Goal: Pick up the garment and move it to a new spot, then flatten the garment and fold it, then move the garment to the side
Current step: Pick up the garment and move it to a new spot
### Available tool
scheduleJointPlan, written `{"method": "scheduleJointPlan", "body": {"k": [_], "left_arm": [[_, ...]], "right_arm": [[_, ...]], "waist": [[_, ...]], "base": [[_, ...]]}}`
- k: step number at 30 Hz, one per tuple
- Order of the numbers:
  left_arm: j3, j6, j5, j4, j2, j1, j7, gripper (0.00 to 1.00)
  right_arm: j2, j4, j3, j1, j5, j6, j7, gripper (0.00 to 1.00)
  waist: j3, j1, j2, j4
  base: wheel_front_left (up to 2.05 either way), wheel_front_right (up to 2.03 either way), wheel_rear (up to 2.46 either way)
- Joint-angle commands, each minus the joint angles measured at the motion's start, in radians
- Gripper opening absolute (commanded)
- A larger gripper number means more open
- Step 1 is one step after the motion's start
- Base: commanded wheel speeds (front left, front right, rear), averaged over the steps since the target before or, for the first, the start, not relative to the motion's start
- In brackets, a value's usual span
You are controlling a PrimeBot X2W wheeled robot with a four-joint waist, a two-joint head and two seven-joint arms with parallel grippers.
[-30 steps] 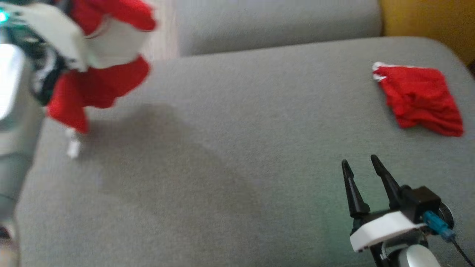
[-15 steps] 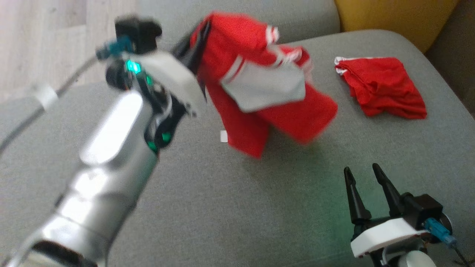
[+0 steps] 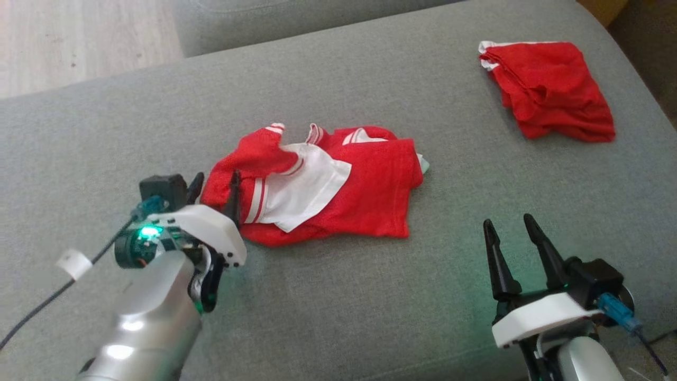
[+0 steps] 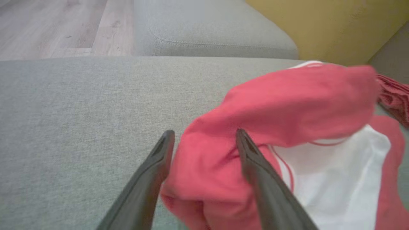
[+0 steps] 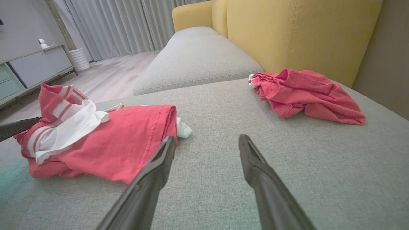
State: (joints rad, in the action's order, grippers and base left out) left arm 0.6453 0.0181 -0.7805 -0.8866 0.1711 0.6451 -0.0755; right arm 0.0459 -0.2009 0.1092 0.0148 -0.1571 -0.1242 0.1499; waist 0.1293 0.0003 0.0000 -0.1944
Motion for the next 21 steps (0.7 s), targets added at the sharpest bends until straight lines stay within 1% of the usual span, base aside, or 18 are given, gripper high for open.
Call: {"method": "scheduleJointPlan", "body": {"k": [1, 6, 8, 9, 13, 17, 21], "left_arm": [[-0.027, -0.007, 0.014, 0.004, 0.012, 0.026, -0.04, 1.0], [0.021, -0.036, 0.06, -0.04, -0.003, 0.019, -0.107, 1.0], [0.025, -0.047, 0.064, -0.045, -0.007, 0.021, -0.125, 1.0], [0.025, -0.047, 0.064, -0.045, -0.007, 0.021, -0.125, 1.0], [0.022, -0.056, 0.068, -0.033, -0.006, 0.016, -0.155, 1.0], [0.012, -0.049, 0.07, 0.006, 0.001, -0.021, -0.174, 1.0], [-0.016, -0.025, 0.064, 0.072, 0.018, -0.104, -0.183, 1.0]], "right_arm": [[0.004, 0.024, 0.023, 0.025, 0.0, -0.007, 0.016, 1.0], [0.004, 0.015, 0.021, 0.015, 0.007, -0.007, 0.015, 1.0], [0.004, 0.015, 0.019, 0.008, 0.012, -0.007, 0.011, 1.0], [0.004, 0.015, 0.019, 0.008, 0.012, -0.007, 0.011, 1.0], [0.004, 0.018, 0.009, -0.011, 0.019, -0.007, 0.0, 1.0], [0.004, 0.025, -0.007, -0.027, 0.024, -0.007, -0.008, 1.0], [0.004, 0.031, -0.017, -0.051, 0.029, -0.007, -0.014, 1.0]], "waist": [[-0.016, -0.0003, 0.0, 0.014], [-0.065, -0.0003, 0.0, 0.051], [-0.091, -0.0003, 0.0, 0.067], [-0.091, -0.0003, 0.0, 0.067], [-0.141, -0.0003, 0.0, 0.101], [-0.175, -0.0003, 0.0, 0.135], [-0.205, -0.0003, 0.0, 0.161]], "base": [[0.0, 0.0, 0.0], [0.0, 0.0, 0.0], [0.0, 0.0, 0.0], [0.0, 0.0, 0.0], [0.0, 0.0, 0.0], [0.0, 0.0, 0.0], [0.0, 0.0, 0.0]]}}
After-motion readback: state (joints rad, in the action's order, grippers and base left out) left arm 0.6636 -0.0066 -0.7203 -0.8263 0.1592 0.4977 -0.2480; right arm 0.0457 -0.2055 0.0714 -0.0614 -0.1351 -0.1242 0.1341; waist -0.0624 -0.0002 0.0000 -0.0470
